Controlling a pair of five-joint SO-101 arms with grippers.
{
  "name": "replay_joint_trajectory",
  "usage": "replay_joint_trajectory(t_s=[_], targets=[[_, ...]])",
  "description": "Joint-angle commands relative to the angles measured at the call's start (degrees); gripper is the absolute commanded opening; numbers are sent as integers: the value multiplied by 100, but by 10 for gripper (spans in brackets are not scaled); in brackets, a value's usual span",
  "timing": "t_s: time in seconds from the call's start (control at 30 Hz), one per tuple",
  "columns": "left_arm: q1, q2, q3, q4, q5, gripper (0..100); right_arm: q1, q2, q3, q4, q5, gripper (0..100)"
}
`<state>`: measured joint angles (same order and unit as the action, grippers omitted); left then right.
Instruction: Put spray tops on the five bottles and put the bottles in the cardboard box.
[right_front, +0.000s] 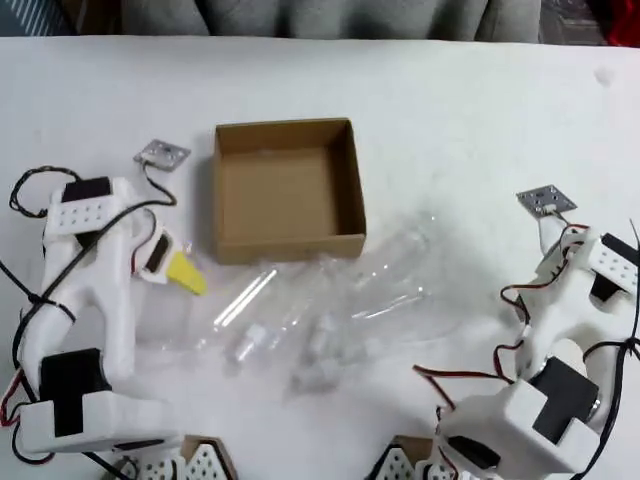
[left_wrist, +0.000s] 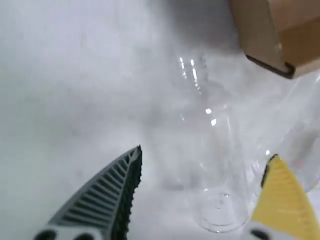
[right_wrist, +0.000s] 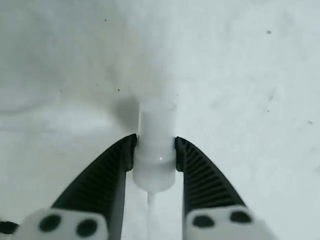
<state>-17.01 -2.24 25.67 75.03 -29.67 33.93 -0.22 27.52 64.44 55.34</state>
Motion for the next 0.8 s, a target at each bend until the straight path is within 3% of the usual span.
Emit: replay_joint_trajectory(t_s=[0.0, 0.2, 0.4, 0.6, 0.77], targets=[[-13, 277, -352, 79, -396, 377, 48, -295, -62, 57, -53, 15], [-40, 593, -334, -369, -396, 392, 22, -295, 0, 40, -62, 15], [-31, 602, -299, -695, 70, 389, 22, -295, 0, 40, -62, 15], [-4, 620, -273, -1020, 105, 249, -40, -295, 9, 57, -70, 15], [4, 611, -9, -1064, -79, 280, -48, -295, 9, 57, -70, 15]])
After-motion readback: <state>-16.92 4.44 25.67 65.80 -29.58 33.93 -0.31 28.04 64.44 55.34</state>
